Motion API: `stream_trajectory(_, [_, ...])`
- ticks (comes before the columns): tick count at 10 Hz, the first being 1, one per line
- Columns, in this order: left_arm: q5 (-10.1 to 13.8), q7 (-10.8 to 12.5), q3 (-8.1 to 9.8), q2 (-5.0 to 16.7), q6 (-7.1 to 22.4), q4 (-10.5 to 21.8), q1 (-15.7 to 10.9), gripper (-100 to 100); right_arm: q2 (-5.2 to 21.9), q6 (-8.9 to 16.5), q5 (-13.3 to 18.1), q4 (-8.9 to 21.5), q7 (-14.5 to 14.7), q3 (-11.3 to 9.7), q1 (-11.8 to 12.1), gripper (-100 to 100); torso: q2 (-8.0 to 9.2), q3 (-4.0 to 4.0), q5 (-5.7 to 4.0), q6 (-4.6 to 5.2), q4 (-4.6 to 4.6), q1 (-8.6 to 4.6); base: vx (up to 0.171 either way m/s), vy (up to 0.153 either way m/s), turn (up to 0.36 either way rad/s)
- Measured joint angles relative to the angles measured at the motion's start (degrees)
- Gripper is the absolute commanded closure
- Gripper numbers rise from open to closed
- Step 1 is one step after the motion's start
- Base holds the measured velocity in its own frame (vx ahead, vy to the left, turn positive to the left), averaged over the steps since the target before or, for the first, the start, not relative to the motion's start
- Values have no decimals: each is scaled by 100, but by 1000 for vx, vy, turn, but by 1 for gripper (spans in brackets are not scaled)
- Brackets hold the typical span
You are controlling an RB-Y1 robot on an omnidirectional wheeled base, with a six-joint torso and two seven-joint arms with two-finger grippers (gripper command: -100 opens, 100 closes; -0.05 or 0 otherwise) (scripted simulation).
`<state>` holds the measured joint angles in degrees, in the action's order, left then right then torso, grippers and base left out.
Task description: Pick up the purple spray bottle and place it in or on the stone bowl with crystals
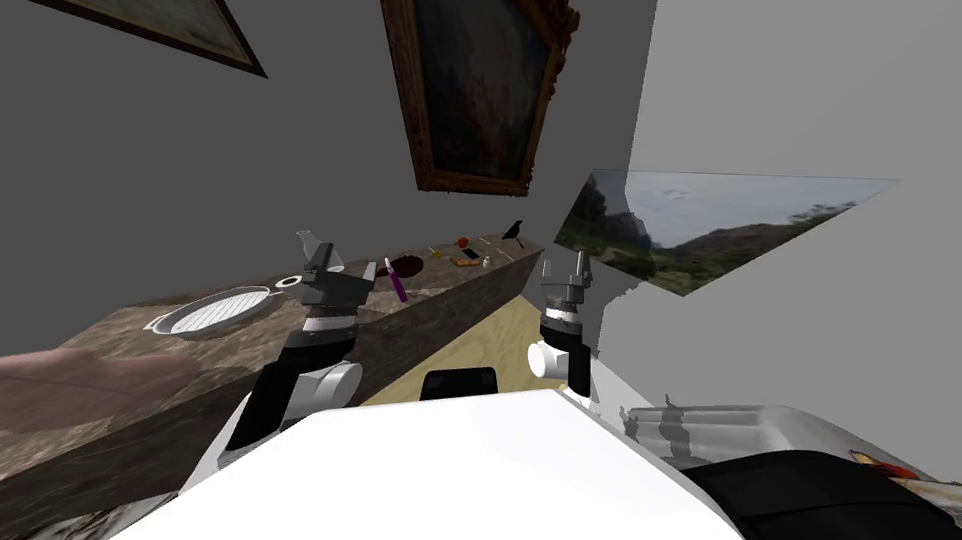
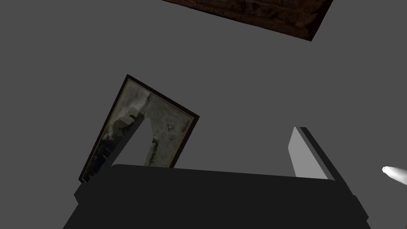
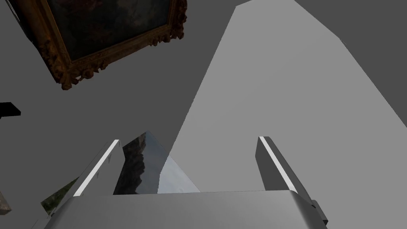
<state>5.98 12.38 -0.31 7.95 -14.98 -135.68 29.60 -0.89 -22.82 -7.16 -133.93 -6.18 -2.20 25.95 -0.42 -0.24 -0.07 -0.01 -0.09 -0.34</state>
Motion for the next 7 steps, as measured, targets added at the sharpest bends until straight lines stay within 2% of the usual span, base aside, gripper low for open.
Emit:
stream_trajectory(2, [350,240,109,83,308,74,-6,-100,0,0,0,0,0,0,0,0,-13,-8,-1,-1,-3,0,129,-93,210])
stream_trajectory(7, [1094,723,371,193,976,243,-115,-100,0,0,0,0,0,0,-1,0,6,2,1,3,0,9,78,-78,116])
